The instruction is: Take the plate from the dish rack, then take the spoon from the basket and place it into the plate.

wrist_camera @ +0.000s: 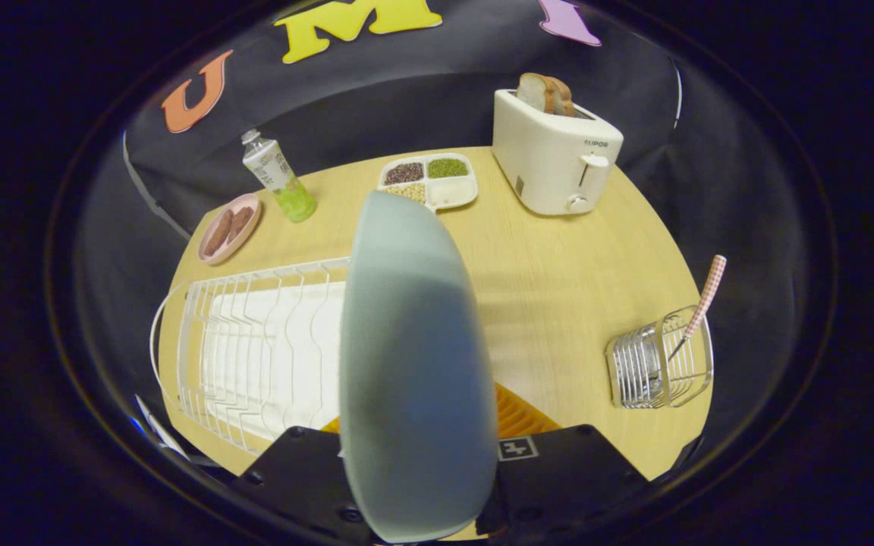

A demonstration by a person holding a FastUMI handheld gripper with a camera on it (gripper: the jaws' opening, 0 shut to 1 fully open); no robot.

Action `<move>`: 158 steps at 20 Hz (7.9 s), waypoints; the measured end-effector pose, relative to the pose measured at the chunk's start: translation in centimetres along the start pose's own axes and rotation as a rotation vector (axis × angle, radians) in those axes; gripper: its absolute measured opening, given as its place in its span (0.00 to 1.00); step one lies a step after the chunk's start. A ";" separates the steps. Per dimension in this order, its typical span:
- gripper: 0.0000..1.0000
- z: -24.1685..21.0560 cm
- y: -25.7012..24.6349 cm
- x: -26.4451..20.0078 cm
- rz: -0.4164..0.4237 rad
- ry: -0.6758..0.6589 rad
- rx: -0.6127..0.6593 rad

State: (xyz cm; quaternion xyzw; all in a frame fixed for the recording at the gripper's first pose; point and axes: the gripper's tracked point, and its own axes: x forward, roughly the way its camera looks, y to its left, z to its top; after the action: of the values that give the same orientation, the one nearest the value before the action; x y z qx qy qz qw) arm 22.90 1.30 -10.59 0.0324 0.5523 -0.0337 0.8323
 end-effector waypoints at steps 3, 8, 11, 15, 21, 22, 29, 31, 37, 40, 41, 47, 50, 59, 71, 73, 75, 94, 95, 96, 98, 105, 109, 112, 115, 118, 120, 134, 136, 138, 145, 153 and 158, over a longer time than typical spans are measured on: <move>0.59 -0.4 0.2 -0.3 -0.025 0.016 0.022; 0.59 -0.6 0.3 -1.3 -0.040 0.034 0.076; 0.59 0.4 -0.4 -2.9 -0.112 0.000 0.051; 0.58 1.5 0.8 -6.0 -0.100 -0.067 0.044; 0.58 -3.8 3.9 -12.4 0.010 -0.172 -0.055; 0.58 -5.4 4.2 -13.1 0.030 -0.180 -0.070; 0.58 -16.6 4.9 -11.8 0.215 -0.158 -0.059; 0.58 -19.3 4.7 -9.5 0.255 -0.104 -0.024; 0.57 -25.1 5.4 -4.7 0.396 0.035 0.094; 0.57 -26.6 5.6 -2.6 0.438 0.098 0.153; 0.57 -27.0 5.7 -2.1 0.453 0.115 0.177; 0.57 -26.5 5.8 -1.2 0.516 0.129 0.259; 0.57 -26.2 5.3 -1.2 0.530 0.125 0.270; 0.63 -25.6 3.8 -0.5 0.546 0.119 0.295; 0.81 -22.5 -4.1 -5.6 0.342 -0.387 -0.036; 0.89 -21.7 -7.6 -6.7 0.261 -0.529 -0.048; 1.00 -20.9 -10.9 -7.4 0.186 -0.623 -0.050; 1.00 1.2 -23.3 -4.0 0.060 -0.749 0.067; 1.00 2.3 -23.3 -3.3 0.078 -0.732 0.076; 1.00 3.2 -23.4 -2.7 0.094 -0.716 0.081; 0.97 4.6 -23.8 -0.6 0.110 -0.675 0.102; 0.57 6.8 -24.1 3.5 0.164 -0.593 0.170; 0.25 6.6 -23.8 3.5 0.196 -0.585 0.207; 0.16 6.2 -23.4 2.2 0.212 -0.595 0.193; 0.10 6.0 -23.4 -0.4 0.192 -0.684 0.177; 0.08 5.9 -24.0 -3.6 0.182 -0.783 0.210; 0.08 6.2 -24.7 -6.9 0.160 -0.903 0.251; 0.08 -7.3 -7.7 -22.0 0.227 -1.212 0.119; 0.08 -9.4 -3.0 -21.9 0.267 -1.205 0.075; 0.08 -11.4 0.8 -21.4 0.285 -1.208 0.023; 0.08 -17.0 11.6 -15.9 0.346 -1.133 -0.050; 0.08 -19.7 16.3 -9.9 0.327 -1.070 -0.061; 0.11 -20.3 17.2 -8.5 0.337 -1.062 -0.032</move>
State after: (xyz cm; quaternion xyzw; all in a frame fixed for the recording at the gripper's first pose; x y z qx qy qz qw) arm 2.58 20.42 -10.38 0.0864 0.0445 0.0965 0.9906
